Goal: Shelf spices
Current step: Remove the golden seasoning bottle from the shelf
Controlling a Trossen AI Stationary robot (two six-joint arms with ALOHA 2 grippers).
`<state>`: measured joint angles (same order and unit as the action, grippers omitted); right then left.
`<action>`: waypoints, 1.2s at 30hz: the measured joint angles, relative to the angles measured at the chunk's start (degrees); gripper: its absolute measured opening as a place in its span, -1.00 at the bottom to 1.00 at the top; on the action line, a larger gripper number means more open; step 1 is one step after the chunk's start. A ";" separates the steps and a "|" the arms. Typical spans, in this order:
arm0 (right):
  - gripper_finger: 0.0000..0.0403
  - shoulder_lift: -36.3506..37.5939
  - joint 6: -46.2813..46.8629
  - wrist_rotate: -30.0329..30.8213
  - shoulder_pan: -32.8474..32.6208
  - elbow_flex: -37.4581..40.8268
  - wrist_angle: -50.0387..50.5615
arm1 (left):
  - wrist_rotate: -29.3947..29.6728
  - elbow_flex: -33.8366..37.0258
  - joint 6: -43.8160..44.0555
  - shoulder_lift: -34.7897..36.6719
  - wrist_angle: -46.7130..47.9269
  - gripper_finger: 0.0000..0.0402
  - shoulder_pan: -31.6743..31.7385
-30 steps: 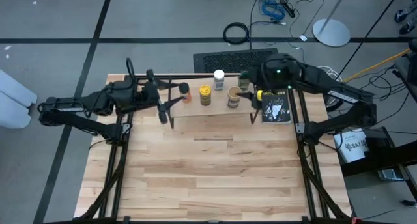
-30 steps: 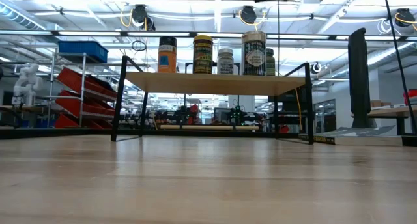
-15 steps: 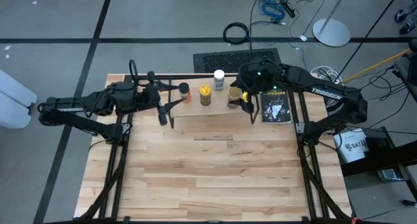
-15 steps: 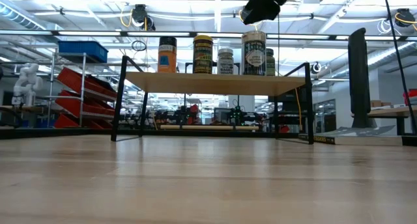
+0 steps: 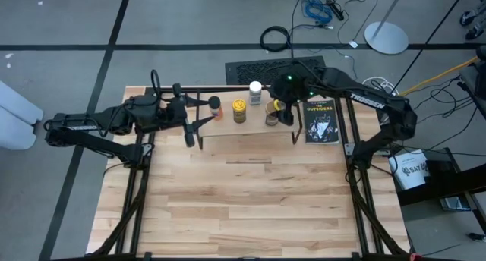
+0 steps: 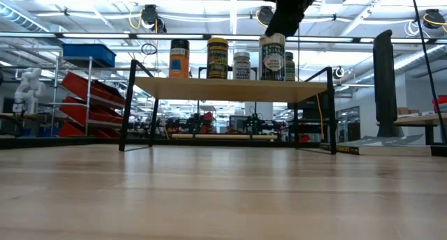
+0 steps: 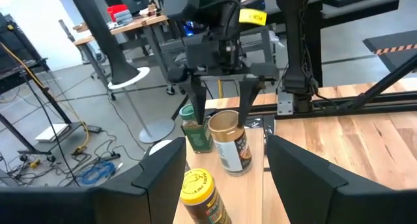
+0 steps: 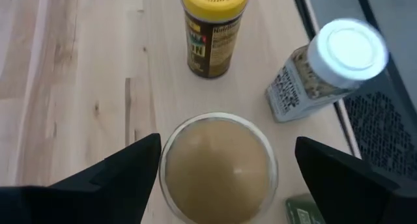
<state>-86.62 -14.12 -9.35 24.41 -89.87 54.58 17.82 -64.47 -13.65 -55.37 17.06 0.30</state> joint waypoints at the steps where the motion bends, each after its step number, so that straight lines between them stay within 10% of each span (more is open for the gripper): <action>1: 0.71 -0.47 -0.03 0.00 -0.01 -0.33 0.59 | 0.00 0.01 -0.02 0.01 0.02 0.12 0.00; 36: 0.33 -2.30 0.39 0.40 -4.74 -2.43 5.49 | -0.01 0.02 -0.25 0.00 0.11 0.12 0.00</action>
<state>-88.92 -13.73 -8.95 19.67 -92.31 60.06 17.81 -64.45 -13.90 -55.37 17.17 0.30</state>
